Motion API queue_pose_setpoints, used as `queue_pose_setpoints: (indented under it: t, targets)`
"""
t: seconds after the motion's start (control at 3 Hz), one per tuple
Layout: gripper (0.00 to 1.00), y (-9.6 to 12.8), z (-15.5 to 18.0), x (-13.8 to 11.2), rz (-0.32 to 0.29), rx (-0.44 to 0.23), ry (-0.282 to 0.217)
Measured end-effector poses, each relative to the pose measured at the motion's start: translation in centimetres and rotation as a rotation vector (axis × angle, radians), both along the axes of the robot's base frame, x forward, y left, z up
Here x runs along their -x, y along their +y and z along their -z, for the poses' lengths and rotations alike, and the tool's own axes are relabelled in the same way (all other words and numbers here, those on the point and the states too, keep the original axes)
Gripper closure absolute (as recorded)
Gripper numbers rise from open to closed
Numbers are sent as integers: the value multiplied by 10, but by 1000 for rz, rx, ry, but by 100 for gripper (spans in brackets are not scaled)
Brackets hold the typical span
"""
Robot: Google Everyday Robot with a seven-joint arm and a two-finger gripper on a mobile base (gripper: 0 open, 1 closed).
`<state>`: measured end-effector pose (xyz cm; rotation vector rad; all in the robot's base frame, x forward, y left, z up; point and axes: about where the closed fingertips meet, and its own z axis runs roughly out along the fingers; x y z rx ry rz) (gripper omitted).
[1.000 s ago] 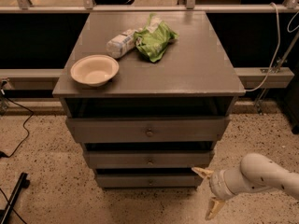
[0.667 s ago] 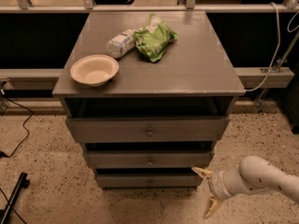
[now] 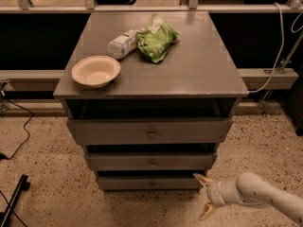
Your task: Open bottom drawer
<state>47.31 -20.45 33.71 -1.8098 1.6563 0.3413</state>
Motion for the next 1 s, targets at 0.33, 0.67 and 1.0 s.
queue_pose_setpoints:
  t: [0.33,0.67,1.0]
  targets:
    - [0,0,22,-12,7,-18,-19]
    - [0,2,42,-25,5,-27,-21]
    - [0,5,68,-34,-10,-33,-2]
